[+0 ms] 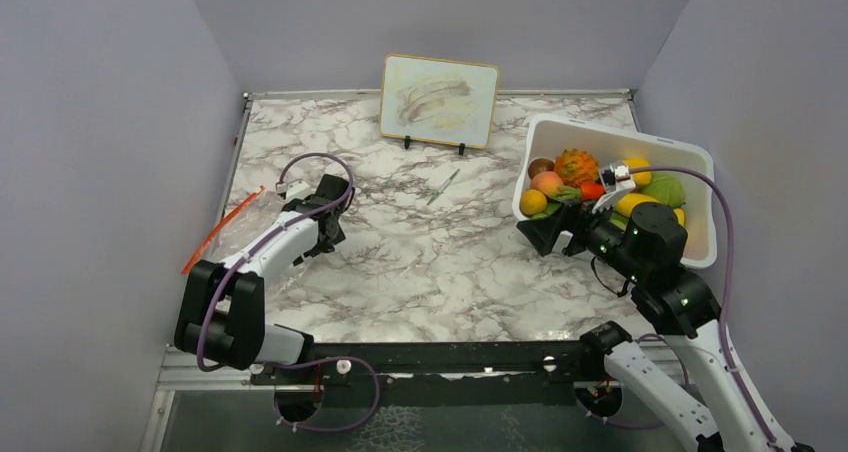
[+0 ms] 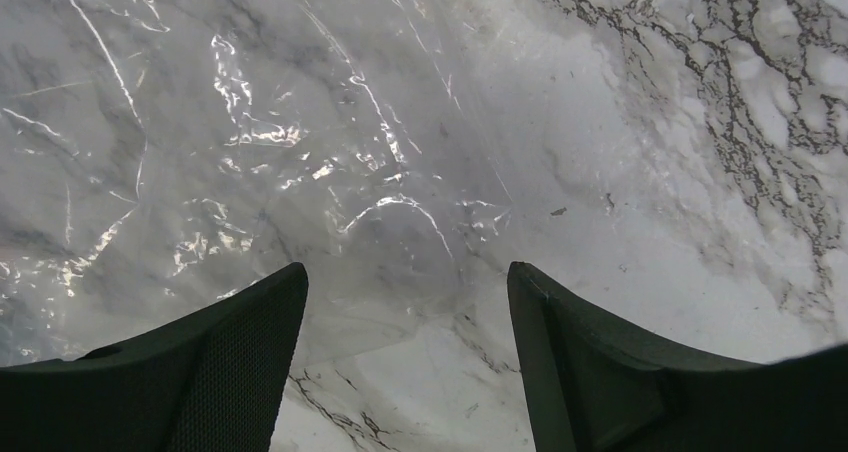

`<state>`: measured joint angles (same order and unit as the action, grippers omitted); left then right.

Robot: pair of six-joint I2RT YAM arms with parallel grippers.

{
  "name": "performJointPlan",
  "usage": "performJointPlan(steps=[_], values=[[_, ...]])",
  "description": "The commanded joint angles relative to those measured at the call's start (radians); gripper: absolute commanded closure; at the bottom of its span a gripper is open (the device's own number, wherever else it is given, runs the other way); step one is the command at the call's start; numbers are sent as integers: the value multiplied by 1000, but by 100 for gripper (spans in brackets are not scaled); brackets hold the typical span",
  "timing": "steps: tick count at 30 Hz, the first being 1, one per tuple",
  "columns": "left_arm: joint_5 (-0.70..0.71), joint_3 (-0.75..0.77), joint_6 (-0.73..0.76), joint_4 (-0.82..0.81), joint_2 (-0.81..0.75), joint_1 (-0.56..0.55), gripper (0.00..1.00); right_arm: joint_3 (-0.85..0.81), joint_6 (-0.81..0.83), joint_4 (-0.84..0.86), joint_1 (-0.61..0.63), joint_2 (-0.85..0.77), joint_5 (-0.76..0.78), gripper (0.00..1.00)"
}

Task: Place the food in the zip-top bag and seal the zipper
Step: Move the zipper food storage bag to the center of the board.

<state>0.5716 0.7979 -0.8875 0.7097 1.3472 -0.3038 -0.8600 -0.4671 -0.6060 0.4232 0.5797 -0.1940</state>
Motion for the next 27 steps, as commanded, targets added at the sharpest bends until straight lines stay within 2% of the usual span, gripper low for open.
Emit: performJointPlan(steps=[1, 6, 11, 14, 19, 27], values=[[-59, 6, 40, -20, 54, 5, 26, 0, -6, -6, -6, -21, -36, 5], [-103, -12, 62, -57, 58, 5, 44, -17, -32, -7, -6, -45, -61, 5], [-168, -37, 128, -116, 36, 6, 77, 13, -87, 29, -6, -101, -88, 5], [-198, -61, 146, -144, 5, 3, 100, 56, -175, 61, -6, -128, -102, 7], [-311, -100, 146, -203, -62, 3, 100, 82, -283, 61, -6, -148, -103, 7], [-600, -83, 178, -276, -99, -13, 100, 79, -269, 93, -6, -150, -79, 8]])
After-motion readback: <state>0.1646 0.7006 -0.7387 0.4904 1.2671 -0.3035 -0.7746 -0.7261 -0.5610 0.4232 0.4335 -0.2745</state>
